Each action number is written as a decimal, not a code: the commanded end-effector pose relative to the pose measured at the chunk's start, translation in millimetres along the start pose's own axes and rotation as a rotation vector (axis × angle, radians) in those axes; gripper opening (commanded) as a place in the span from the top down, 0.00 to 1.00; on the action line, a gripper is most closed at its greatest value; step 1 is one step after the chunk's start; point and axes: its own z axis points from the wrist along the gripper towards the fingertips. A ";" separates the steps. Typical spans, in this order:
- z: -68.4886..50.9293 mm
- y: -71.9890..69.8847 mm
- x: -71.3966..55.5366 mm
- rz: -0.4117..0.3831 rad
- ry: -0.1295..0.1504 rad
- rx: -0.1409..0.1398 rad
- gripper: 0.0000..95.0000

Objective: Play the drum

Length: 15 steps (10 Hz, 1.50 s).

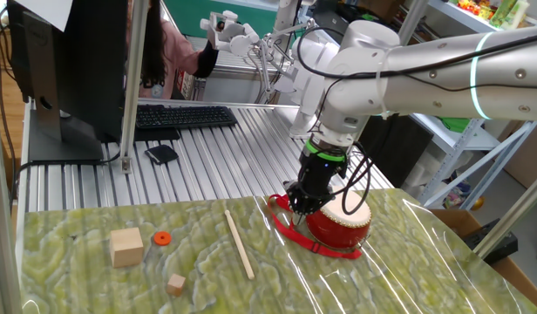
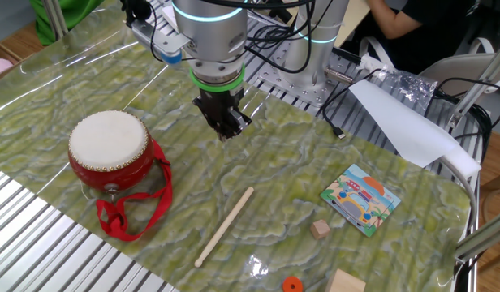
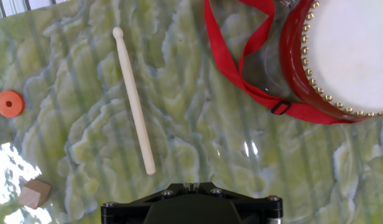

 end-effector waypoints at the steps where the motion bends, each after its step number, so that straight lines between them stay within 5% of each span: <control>1: 0.2 0.6 -0.5 0.011 0.006 -0.012 1.00; 15: 0.1 0.8 -0.4 -0.007 0.006 -0.026 1.00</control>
